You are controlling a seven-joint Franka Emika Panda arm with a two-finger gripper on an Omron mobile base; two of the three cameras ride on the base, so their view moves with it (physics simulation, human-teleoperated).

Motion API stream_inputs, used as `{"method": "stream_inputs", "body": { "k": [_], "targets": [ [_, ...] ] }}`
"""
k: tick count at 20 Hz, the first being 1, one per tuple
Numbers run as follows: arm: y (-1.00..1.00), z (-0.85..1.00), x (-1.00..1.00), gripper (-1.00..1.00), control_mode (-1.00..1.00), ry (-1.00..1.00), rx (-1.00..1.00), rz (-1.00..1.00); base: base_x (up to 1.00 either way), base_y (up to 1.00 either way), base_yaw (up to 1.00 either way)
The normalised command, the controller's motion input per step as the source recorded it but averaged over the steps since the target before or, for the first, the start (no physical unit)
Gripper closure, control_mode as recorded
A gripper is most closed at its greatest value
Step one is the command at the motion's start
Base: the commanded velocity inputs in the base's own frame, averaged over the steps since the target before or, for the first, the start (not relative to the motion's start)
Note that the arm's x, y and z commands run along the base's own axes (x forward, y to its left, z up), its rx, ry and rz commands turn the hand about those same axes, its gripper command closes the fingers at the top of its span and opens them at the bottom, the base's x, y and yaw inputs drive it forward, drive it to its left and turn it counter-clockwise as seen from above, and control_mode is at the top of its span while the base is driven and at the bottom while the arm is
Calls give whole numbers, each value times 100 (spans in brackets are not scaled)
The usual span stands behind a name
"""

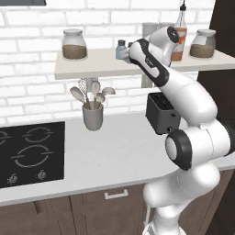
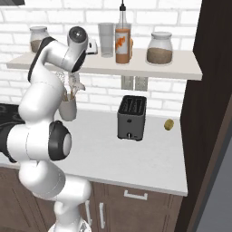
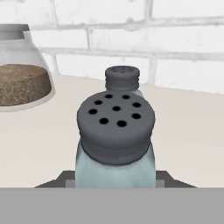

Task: Put the shaker and condiment bottle from the counter next to their counterparts in the cabinet.

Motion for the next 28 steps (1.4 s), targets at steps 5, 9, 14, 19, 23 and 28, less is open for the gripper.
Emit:
{"method": "stream_inputs", "body": {
  "k": [5, 9, 14, 19, 23, 28],
  "targets": [
    [5, -11, 12, 100, -100, 0, 0, 1, 0, 0, 0],
    [3, -7, 9, 100, -100, 0, 0, 1, 0, 0, 0],
    [3, -3, 10, -100, -100, 0, 0, 1, 0, 0, 0],
    [0, 0, -3, -100, -100, -3, 0, 1, 0, 0, 0],
    [0, 0, -42, -100, -100, -3, 0, 0, 0, 0, 0],
    [0, 0, -92, -100, -100, -1, 0, 0, 0, 0, 0]
  ]
}}
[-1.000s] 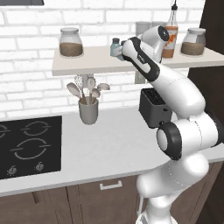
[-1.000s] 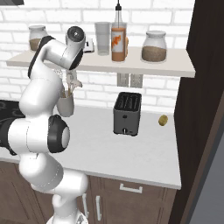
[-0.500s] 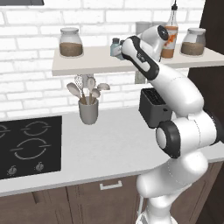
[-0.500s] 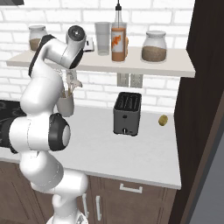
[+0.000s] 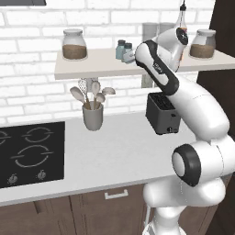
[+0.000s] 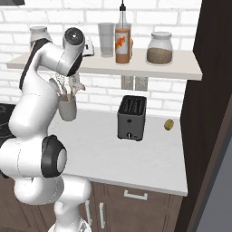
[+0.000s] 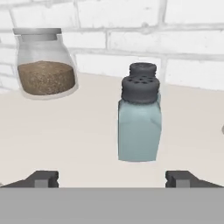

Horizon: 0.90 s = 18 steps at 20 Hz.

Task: Put the shaker and condiment bottle from the counter next to their counterparts in the cabinet.

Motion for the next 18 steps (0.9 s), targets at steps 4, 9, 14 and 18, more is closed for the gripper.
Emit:
{"method": "stream_inputs", "body": {
  "k": [4, 9, 14, 18],
  "targets": [
    [0, 4, -100, -100, -100, 0, 0, 0, 0, 0, 0],
    [-5, 14, -100, -100, -100, 0, 0, 0, 0, 0, 0],
    [-32, 52, -100, -100, -100, 0, 0, 0, 0, 0, 0],
    [-47, 87, -100, -100, -100, 0, 0, 0, 0, 0, 0]
  ]
}}
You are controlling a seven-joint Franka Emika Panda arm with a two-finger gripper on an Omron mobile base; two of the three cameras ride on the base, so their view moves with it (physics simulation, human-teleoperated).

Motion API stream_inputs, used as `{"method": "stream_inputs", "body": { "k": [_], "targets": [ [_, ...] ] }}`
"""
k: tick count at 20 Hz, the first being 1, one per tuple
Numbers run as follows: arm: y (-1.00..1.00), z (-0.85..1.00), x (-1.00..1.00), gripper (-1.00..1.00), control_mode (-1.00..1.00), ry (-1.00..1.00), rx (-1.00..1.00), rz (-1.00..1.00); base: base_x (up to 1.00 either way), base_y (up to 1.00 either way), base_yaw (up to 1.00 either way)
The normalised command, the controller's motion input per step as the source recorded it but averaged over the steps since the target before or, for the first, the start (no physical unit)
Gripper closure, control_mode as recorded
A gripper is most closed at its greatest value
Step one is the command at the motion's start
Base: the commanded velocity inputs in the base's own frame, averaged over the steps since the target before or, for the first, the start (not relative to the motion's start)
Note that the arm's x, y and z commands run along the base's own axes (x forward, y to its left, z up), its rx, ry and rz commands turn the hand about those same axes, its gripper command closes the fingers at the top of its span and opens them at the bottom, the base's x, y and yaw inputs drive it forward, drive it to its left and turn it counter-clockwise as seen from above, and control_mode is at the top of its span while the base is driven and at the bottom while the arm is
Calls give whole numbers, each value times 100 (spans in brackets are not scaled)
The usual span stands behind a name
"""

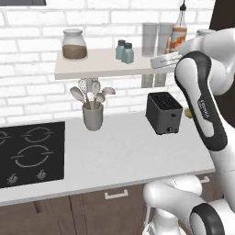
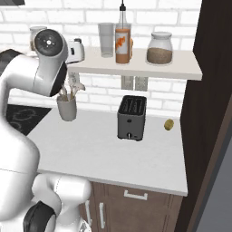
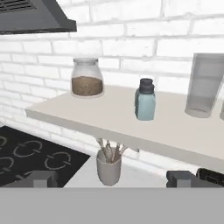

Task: Put the shaker and condiment bottle from the counter next to their counterparts in the cabinet.

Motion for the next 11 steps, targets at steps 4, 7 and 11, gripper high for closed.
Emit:
{"method": "stream_inputs", "body": {
  "k": [4, 7, 11],
  "targets": [
    [-51, 100, -100, -100, -100, 0, 0, 0, 0, 0, 0],
    [-51, 86, -100, -100, -100, 0, 2, 0, 0, 0, 0],
    [-52, 66, -100, -100, -100, 0, 6, 0, 0, 0, 0]
  ]
}}
